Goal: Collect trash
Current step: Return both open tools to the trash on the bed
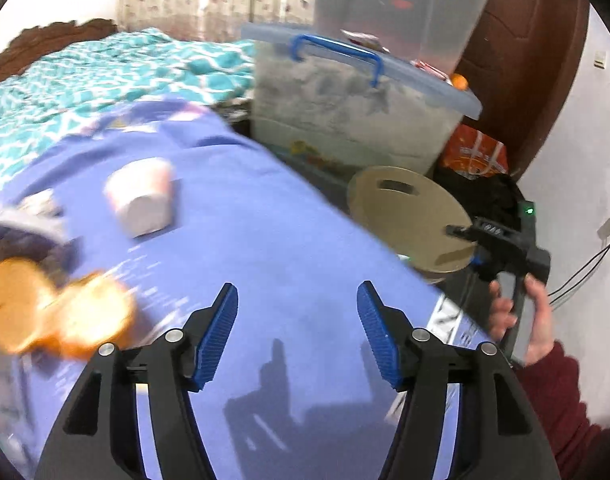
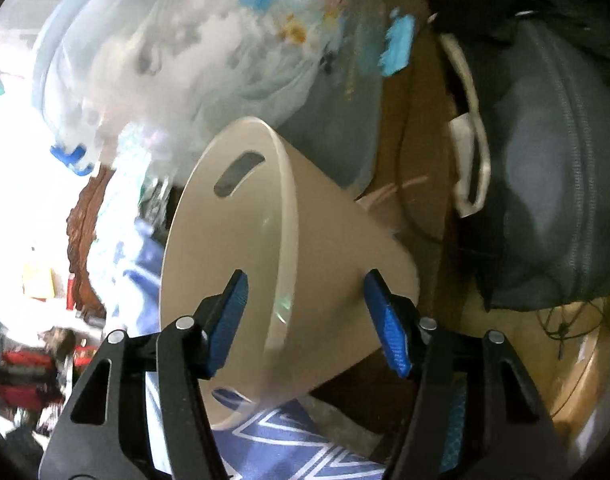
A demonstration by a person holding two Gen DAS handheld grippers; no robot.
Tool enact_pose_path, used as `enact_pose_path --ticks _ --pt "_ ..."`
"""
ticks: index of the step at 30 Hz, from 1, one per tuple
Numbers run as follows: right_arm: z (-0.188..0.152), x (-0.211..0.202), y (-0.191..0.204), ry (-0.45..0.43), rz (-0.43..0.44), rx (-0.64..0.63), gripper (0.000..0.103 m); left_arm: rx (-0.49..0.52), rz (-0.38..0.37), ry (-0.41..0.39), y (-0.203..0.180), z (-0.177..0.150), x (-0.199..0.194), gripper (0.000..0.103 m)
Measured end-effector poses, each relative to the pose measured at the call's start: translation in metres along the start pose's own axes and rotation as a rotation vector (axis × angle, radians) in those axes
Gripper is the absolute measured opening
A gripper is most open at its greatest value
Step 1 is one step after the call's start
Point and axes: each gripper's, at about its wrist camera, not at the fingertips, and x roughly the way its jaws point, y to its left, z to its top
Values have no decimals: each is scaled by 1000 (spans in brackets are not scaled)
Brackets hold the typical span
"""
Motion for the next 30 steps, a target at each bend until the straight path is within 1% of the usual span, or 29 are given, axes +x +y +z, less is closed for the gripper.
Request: enact_pose_path --ticks 1,4,8,12,14,17,18,21,25,26,29,30 --pt "0 -5 1 -21 -9 -11 67 -8 18 -5 10 -7 -11 63" --pt "-2 -23 8 -74 -58 -51 67 -37 67 -2 34 -25 -35 63" --pt "-9 -58 24 -153 -94 -96 67 -133 142 -7 83 -57 -76 63" --pt "-26 -83 56 -204 -86 -161 67 -254 211 -28 134 -89 -114 63" --pt "-41 -87 85 -197 -57 -213 67 -313 246 -39 160 -104 -132 63" --pt "-69 -82 120 -159 -7 -285 67 -389 294 -62 194 -127 -159 64" --pt "-86 -78 140 -130 21 -321 67 -419 305 -73 205 -135 -170 63" --pt "-125 -63 177 -60 70 -396 67 -490 333 -108 232 -160 -195 63" --pt "-191 -38 225 67 137 -500 67 -578 341 -143 262 -193 -222 63" --pt "-214 -30 239 109 153 -531 67 -590 344 -144 267 -200 -226 63" --pt "-264 -14 265 211 185 -601 67 -617 349 -147 277 -216 -233 64" --pt "-289 -8 277 262 200 -641 67 -627 349 -147 280 -220 -234 63"
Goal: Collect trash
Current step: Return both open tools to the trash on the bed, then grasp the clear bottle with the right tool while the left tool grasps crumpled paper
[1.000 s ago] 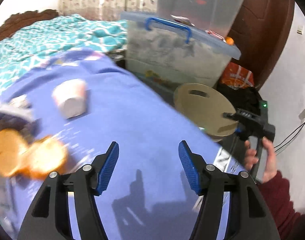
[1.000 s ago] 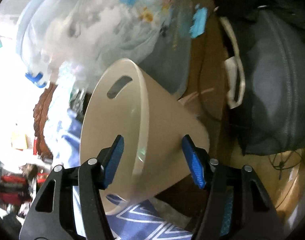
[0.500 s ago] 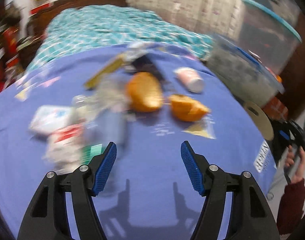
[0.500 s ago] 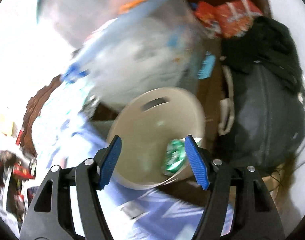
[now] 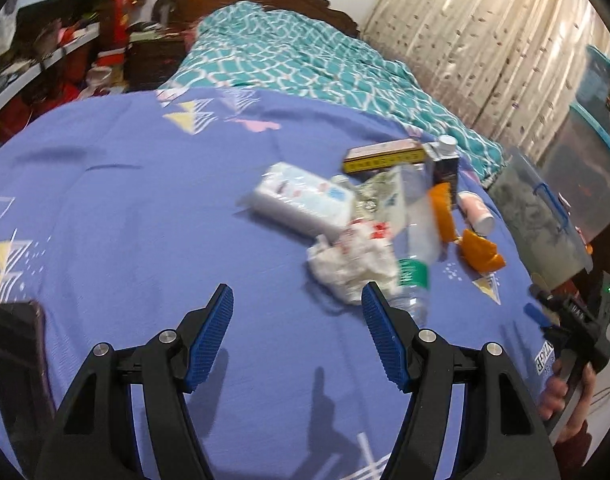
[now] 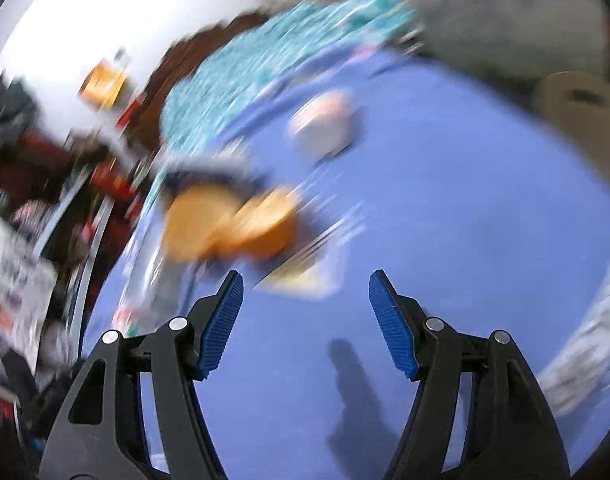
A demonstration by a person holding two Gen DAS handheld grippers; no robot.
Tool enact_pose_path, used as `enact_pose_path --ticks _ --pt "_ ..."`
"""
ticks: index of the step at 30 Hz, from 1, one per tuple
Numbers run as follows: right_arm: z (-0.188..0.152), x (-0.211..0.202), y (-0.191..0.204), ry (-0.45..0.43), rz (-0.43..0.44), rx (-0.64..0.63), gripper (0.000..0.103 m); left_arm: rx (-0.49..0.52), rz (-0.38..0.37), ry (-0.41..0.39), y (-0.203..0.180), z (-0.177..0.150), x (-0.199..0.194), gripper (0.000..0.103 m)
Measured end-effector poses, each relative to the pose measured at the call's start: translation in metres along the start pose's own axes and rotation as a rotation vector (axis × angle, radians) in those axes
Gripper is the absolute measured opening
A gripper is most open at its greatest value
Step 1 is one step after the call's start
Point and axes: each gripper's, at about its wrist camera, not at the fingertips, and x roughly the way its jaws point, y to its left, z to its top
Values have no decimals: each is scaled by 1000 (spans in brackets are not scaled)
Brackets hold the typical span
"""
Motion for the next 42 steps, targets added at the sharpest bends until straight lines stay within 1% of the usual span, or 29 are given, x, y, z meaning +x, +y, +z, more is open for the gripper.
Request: enact_pose_path --ticks 3,6,10,12,17,20,22,24,28,31,33,37,39,41,42 --pt "-25 27 51 82 37 -93 67 -25 16 3 15 -5 -1 63" --pt "-48 47 89 151 56 -181 67 -33 45 0 24 -9 0 63" --pt "-77 59 128 200 57 -280 67 -40 108 -9 39 -14 2 63" --pt "-87 61 142 210 46 -323 67 -51 121 -10 46 -15 3 64" --pt "-89 62 158 203 24 -353 68 -68 151 -10 63 -20 5 64" --pt "-87 65 177 177 11 -372 68 -77 163 -13 69 -22 5 65" --pt "-86 65 191 140 -4 -400 68 -86 170 -16 75 -22 5 65" --pt "-88 62 215 89 -17 -480 68 -92 181 -24 80 -23 3 65" --pt "-96 67 258 36 -37 -655 68 -96 206 -38 87 -24 -1 66" --pt "-101 83 279 37 -60 -746 67 -111 214 -41 92 -25 -3 66" --pt "-105 97 290 40 -93 -802 67 -122 216 -44 96 -25 -4 66" --pt "-113 124 297 67 -167 -877 67 -132 223 -49 101 -26 -7 67" --pt "-117 135 291 99 -193 -890 62 -135 227 -48 102 -28 -7 67" --pt "-121 136 287 102 -208 -891 53 -136 232 -46 102 -29 -6 67" --pt "-121 135 284 110 -201 -878 51 -133 236 -45 102 -29 -5 67"
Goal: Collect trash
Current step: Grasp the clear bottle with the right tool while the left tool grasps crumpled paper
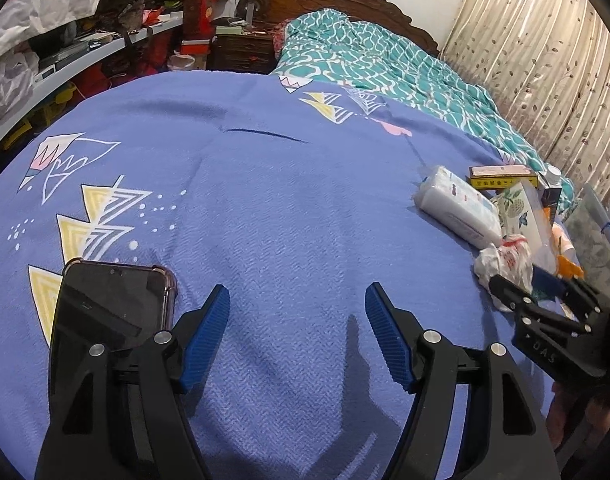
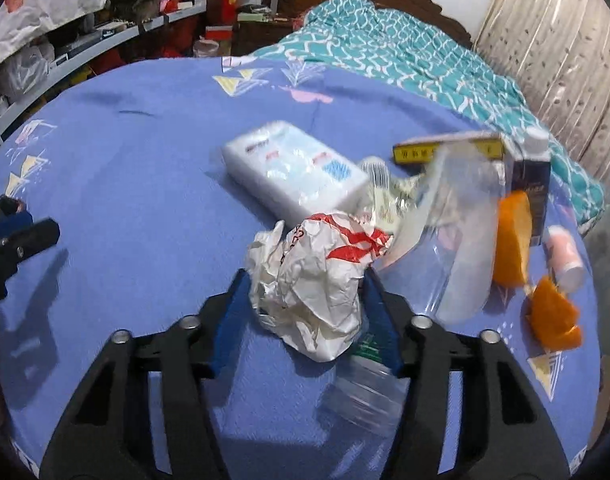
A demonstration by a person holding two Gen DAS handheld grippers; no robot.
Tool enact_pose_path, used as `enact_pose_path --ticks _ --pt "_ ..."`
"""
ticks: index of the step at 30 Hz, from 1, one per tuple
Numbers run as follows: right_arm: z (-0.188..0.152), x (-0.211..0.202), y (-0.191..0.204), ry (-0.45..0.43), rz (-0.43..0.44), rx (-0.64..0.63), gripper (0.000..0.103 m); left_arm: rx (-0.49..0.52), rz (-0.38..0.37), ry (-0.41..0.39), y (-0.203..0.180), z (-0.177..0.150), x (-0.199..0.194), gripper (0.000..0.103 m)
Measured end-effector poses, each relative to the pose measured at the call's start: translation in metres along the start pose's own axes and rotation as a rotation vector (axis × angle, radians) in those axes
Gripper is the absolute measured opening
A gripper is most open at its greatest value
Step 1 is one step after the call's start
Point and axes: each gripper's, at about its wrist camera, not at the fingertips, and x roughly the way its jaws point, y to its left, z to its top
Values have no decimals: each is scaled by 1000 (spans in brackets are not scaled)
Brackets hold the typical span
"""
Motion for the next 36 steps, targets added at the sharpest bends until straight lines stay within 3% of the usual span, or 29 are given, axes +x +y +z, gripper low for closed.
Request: enact_pose_path --ticks 2,9,12,13,17,20,27,33,34,35,36 --pt "-5 -8 -3 -10 11 21 42 10 7 -1 -3 0 1 67" --pt "-33 -47 2 -43 169 68 41 64 24 -16 -22 1 -2 70" --pt "-47 -62 5 -72 258 69 66 100 29 -16 -36 0 -2 70" --pt "-50 -63 4 -68 278 72 80 112 27 -15 -41 0 -1 70" --pt "-56 -81 -23 -143 300 160 83 158 33 -17 -58 -1 -2 71" --pt "-54 -90 -56 -209 230 292 88 187 39 -23 -71 -2 -4 72" --pt "-45 -51 -111 -108 180 526 90 227 39 -26 -89 -6 -9 76" --pt "-30 -5 -112 1 151 510 90 245 49 -26 -96 -8 -11 77" --pt "-29 3 -112 21 152 508 88 247 51 -26 -96 -8 -12 78" --pt "-30 8 -112 37 157 508 75 248 53 -27 -96 -8 -12 78" --pt "-31 14 -110 57 180 503 72 250 54 -28 -97 -8 -12 78"
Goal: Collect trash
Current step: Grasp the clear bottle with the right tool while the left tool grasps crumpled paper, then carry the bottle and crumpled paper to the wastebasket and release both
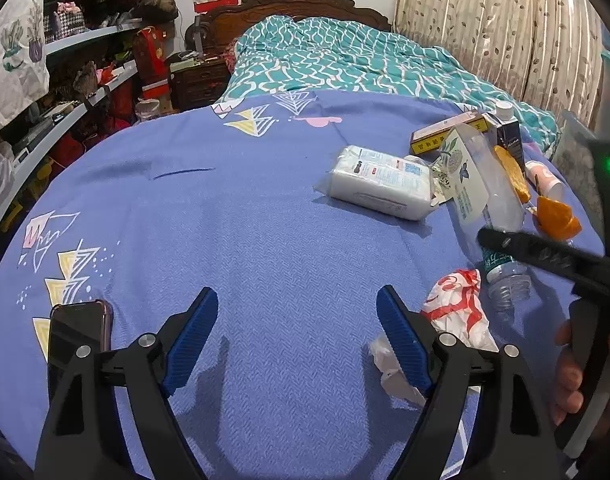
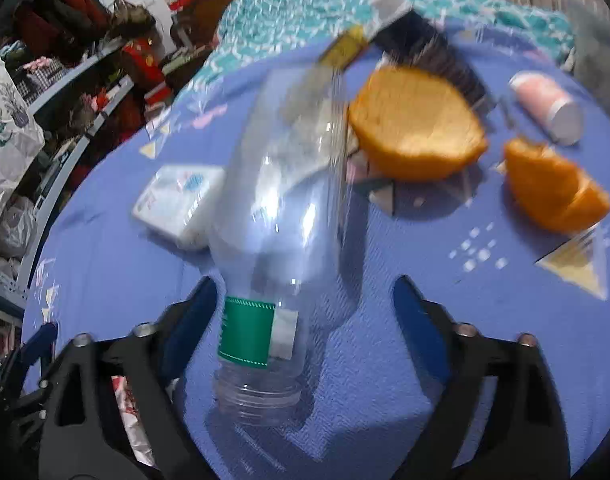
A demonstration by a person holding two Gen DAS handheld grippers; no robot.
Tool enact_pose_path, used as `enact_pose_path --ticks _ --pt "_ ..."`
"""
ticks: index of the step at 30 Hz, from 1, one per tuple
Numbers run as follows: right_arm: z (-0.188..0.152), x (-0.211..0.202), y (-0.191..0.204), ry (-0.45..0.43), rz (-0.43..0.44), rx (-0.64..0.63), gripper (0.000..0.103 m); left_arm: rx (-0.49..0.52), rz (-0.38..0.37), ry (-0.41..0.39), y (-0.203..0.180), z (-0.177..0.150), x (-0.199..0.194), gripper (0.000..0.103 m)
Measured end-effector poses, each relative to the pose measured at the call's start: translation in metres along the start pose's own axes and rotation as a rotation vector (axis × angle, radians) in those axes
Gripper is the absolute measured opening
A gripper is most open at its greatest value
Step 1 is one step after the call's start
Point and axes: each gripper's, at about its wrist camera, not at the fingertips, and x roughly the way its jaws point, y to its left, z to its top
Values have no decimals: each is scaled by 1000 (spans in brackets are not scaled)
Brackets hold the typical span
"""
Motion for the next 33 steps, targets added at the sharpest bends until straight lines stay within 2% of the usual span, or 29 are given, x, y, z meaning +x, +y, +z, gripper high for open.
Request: enact_pose_path --ticks 1,2,6,8,12,16,21,23,29,33 --pt "-2 -2 1 -15 -6 -19 52 1 1 0 0 0 0 78" --pt "-3 -3 2 0 25 -33 43 2 2 2 -1 0 0 78" --pt "-17 -12 -4 8 18 -45 43 1 -12 14 -4 -1 2 78" --pt "-31 -23 -13 -1 23 -54 43 -4 -43 21 -5 -2 2 84" --pt "-61 -51 -26 -21 -14 -100 43 -35 -163 9 -3 -4 -5 94" --pt "-91 -77 -43 -42 -49 -126 43 -42 -257 26 -11 -4 -5 94" --pt "-114 -99 -59 -86 -122 -119 46 -41 -347 58 -30 -3 -2 94" --pt "-115 -102 -61 -94 -141 -130 55 -34 -371 57 -38 -2 -5 94" --pt "-115 -104 -62 -124 -127 -115 71 29 -325 35 -59 -3 -17 94" --pt "-117 -103 -64 -125 -116 -100 76 56 -320 47 -68 -9 -16 94"
